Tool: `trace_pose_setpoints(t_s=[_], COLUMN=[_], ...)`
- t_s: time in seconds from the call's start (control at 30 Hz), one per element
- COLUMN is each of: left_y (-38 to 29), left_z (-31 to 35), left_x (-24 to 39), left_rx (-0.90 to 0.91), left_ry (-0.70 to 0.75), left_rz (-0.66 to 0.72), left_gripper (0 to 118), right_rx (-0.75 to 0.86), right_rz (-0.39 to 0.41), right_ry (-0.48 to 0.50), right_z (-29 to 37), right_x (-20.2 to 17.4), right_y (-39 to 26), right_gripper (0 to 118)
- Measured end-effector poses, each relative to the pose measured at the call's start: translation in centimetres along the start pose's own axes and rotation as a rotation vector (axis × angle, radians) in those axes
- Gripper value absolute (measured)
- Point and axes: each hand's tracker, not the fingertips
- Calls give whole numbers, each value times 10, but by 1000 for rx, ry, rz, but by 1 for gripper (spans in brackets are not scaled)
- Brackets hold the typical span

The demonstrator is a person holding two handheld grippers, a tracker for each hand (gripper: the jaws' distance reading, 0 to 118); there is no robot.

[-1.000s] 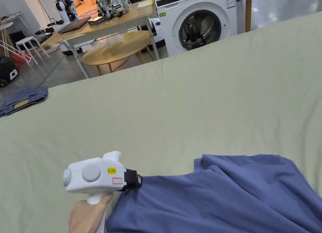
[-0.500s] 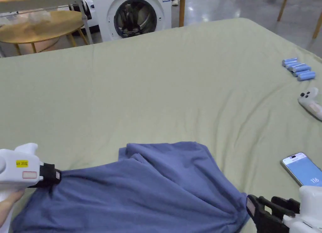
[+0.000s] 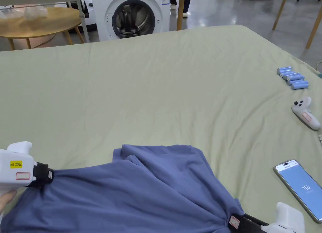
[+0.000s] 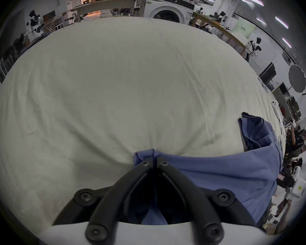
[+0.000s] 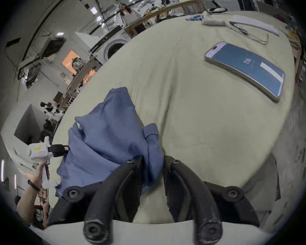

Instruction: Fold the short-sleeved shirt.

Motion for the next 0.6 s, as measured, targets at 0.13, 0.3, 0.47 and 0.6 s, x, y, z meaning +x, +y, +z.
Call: trace_pose_setpoints(t_s=[0.13, 0.3, 0.47, 0.6], left_y=[0, -21, -33, -45], left_z=[0, 30, 122, 206], left_x=[-9, -14, -19, -13], left_rx=[20, 207, 443, 626], left_ry=[-17, -47, -153, -137], left_rz=[18, 35, 79, 55], left_gripper=[0, 0, 0, 0], right_rx=[-10, 35, 129, 207], right_rz=[-24, 62, 196, 318], right_ry=[41, 62, 158, 232], right_z=[-10, 7, 41, 62], right_x=[2, -10, -42, -84], right_y=[1, 7, 35, 65], right_gripper=[4, 3, 3, 3])
